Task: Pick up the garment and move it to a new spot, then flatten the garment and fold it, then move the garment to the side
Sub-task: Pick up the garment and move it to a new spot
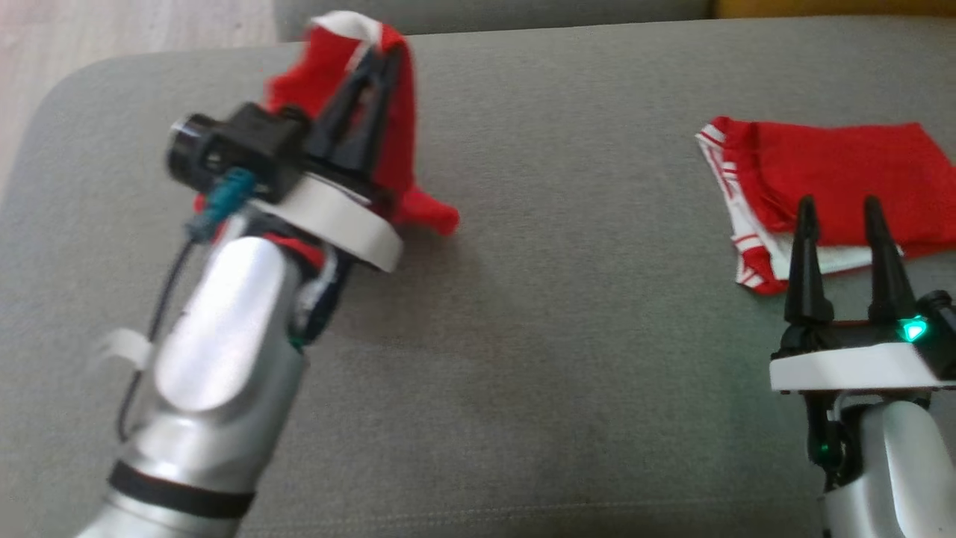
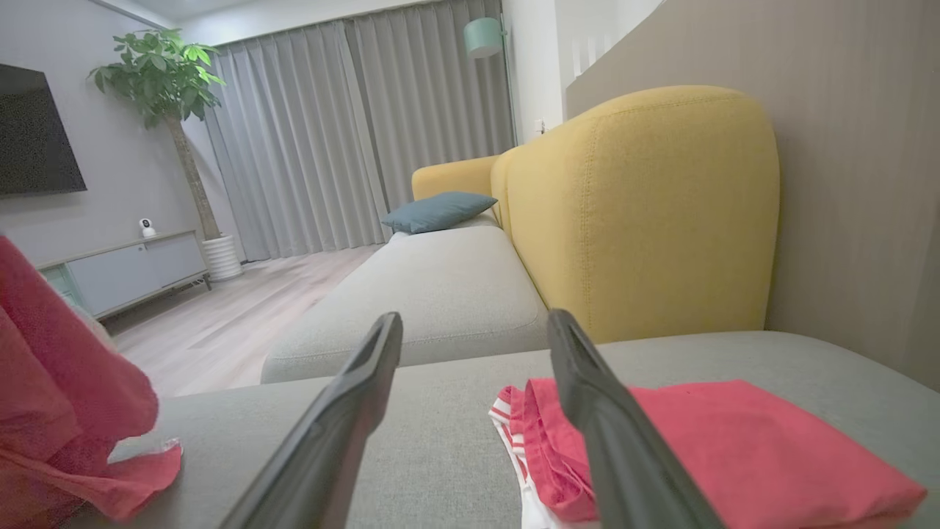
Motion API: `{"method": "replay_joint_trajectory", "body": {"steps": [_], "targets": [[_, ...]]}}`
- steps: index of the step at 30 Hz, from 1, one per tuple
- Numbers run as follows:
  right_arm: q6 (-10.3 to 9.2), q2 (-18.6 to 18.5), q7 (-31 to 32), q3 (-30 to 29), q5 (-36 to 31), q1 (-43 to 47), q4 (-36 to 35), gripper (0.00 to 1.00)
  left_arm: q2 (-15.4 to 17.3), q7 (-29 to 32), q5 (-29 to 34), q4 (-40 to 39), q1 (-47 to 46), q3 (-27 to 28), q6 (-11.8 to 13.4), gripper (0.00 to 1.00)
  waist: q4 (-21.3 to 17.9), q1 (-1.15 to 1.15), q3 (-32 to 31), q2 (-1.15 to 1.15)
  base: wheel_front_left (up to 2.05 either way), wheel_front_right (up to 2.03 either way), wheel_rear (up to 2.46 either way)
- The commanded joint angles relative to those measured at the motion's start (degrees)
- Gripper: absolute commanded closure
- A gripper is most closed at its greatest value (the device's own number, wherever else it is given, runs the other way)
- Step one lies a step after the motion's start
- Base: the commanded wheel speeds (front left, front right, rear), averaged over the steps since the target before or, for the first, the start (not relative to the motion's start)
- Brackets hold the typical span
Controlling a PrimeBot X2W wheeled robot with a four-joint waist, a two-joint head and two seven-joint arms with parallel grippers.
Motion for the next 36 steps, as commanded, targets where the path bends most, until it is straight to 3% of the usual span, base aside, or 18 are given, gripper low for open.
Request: {"method": "replay_joint_trajectory", "body": {"steps": [1, 8, 14, 21, 25, 26, 27, 31, 36], "targets": [[-0.04, -0.17, -0.69, 1.82, 0.60, -1.35, -1.28, 0.00, -0.35, -0.04, 0.33, -1.82, -1.94, 0.70, 0.63, 1.00, -1.60, 0.00, 0.00, 0.00, 0.00, 0.00, 0.00], [-0.04, -0.16, -1.37, 2.82, 1.54, -2.01, 0.17, 0.00, -4.31, -0.85, 0.63, 0.59, -2.79, -5.62, 2.02, 1.00, -4.42, 0.00, 0.28, 0.00, 0.00, 0.00, 0.00], [-0.04, -0.16, -1.63, 3.86, 2.16, -2.90, 0.98, 0.00, -4.98, -2.07, -1.50, 2.73, -4.78, -10.99, 4.32, 1.00, -6.46, 0.00, 0.77, 0.00, 0.00, 0.00, 0.00], [-0.04, -0.16, -1.81, 4.51, 3.00, -3.78, 2.00, 0.00, -5.02, -3.24, -7.60, 4.60, -7.92, -22.62, 9.00, 1.00, -8.80, 0.00, 1.56, 0.00, 0.00, 0.00, 0.00], [-0.04, -0.16, -1.85, 4.63, 3.31, -4.09, 2.23, 0.00, -5.03, -2.58, -10.52, 7.50, -8.38, -30.97, 9.98, 1.00, -9.48, 0.00, 1.93, 0.00, 0.00, 0.00, 0.00], [-0.04, -0.16, -1.85, 4.58, 3.36, -4.12, 2.17, 0.00, -5.03, -1.53, -11.38, 8.42, -8.31, -33.17, 9.85, 0.54, -9.53, 0.00, 2.02, 0.00, 0.00, 0.00, 0.00], [-0.04, -0.16, -1.86, 4.48, 3.40, -4.13, 2.11, 0.00, -5.03, -0.86, -11.96, 9.09, -8.37, -35.30, 9.64, 0.00, -9.52, 0.00, 2.11, 0.00, 0.00, 0.00, 0.00], [-0.04, -0.16, -1.86, 3.79, 3.38, -4.23, 1.93, 0.00, -5.03, -0.80, -14.42, 10.38, -8.54, -40.61, 10.03, 0.00, -8.81, 0.00, 2.42, 0.00, 0.00, 0.00, 0.00], [-0.04, -0.16, -1.87, 3.26, 3.25, -3.79, 2.18, 0.00, -5.03, -1.61, -17.72, 10.88, -8.91, -43.45, 10.74, 0.00, -6.43, 0.00, 1.87, 0.00, 0.00, 0.00, 0.00]]}}
